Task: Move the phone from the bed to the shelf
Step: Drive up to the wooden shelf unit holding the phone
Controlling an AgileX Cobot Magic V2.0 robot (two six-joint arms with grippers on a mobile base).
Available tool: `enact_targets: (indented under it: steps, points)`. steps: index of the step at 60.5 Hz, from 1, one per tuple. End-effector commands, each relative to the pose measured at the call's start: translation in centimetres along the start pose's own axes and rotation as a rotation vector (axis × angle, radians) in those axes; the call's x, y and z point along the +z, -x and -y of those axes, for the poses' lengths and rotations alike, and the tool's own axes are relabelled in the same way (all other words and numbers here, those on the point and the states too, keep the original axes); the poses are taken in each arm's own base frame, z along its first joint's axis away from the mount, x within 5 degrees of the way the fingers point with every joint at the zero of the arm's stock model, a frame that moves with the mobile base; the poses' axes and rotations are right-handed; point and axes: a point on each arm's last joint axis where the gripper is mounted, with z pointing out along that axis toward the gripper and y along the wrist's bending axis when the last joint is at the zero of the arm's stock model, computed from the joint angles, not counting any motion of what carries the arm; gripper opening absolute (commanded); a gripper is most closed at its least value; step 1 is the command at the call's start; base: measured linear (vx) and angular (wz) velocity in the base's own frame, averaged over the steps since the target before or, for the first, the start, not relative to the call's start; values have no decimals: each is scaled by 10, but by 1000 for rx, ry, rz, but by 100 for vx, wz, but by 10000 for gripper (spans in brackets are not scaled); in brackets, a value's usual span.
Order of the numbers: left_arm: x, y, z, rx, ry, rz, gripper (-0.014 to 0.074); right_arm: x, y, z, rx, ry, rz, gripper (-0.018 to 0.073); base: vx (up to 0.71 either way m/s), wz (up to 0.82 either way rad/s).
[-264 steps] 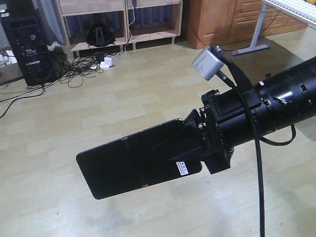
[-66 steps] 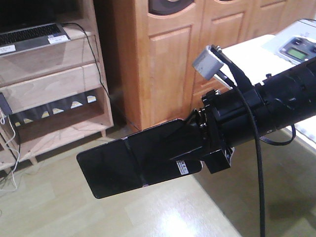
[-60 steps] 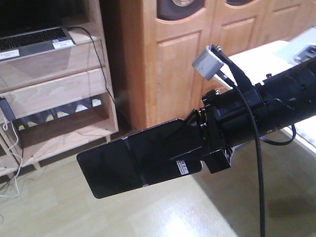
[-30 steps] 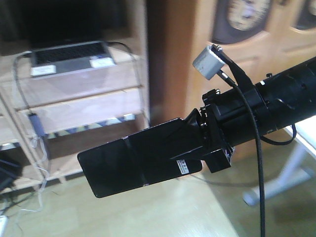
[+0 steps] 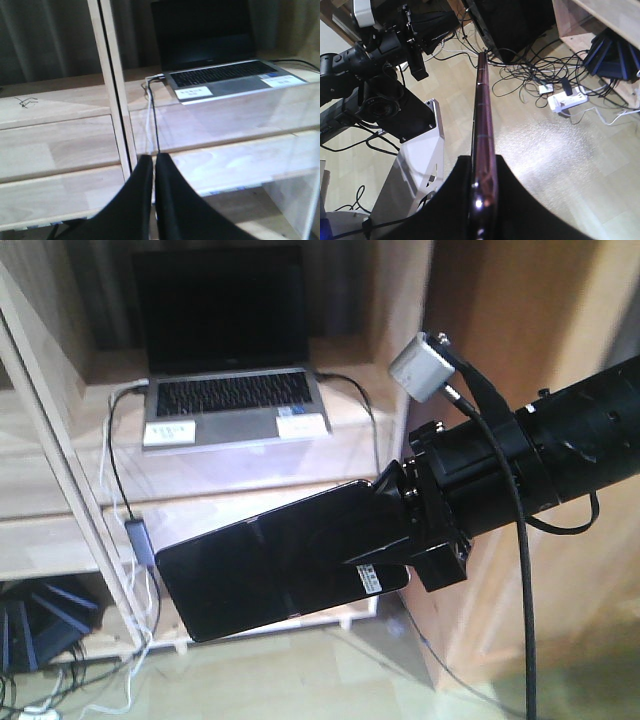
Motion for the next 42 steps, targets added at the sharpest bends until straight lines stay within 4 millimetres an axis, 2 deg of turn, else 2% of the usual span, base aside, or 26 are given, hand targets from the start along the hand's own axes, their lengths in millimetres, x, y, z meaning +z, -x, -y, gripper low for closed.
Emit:
enact_targets:
  steps: [1,42]
  points:
    - [-3,15,-1,-9,5,107,1,-11,10,-20,-30,79,63,-1,38,18]
    - [-3,15,-1,-9,5,107,1,-11,10,-20,-30,79,63,-1,32,12]
